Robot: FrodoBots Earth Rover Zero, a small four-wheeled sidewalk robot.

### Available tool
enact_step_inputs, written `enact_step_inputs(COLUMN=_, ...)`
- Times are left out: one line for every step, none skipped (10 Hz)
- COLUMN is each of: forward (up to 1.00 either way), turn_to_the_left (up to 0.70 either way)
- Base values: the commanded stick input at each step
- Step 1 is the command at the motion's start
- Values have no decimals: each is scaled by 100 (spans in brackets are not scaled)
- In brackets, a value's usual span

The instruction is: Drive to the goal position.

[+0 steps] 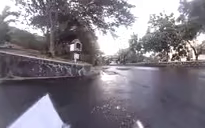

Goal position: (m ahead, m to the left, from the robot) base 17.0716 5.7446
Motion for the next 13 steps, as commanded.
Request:
enact_step_inputs(forward=50, turn_to_the_left=-17)
enact_step_inputs(forward=50, turn_to_the_left=0)
enact_step_inputs(forward=50, turn_to_the_left=0)
enact_step_inputs(forward=50, turn_to_the_left=-8)
enact_step_inputs(forward=50, turn_to_the_left=-50)
enact_step_inputs(forward=50, turn_to_the_left=-50)
enact_step_inputs(forward=50, turn_to_the_left=-25)
enact_step_inputs(forward=50, turn_to_the_left=0)
enact_step_inputs(forward=50, turn_to_the_left=0)
enact_step_inputs(forward=50, turn_to_the_left=0)
enact_step_inputs(forward=50, turn_to_the_left=0)
enact_step_inputs(forward=50, turn_to_the_left=0)
enact_step_inputs(forward=50, turn_to_the_left=0)
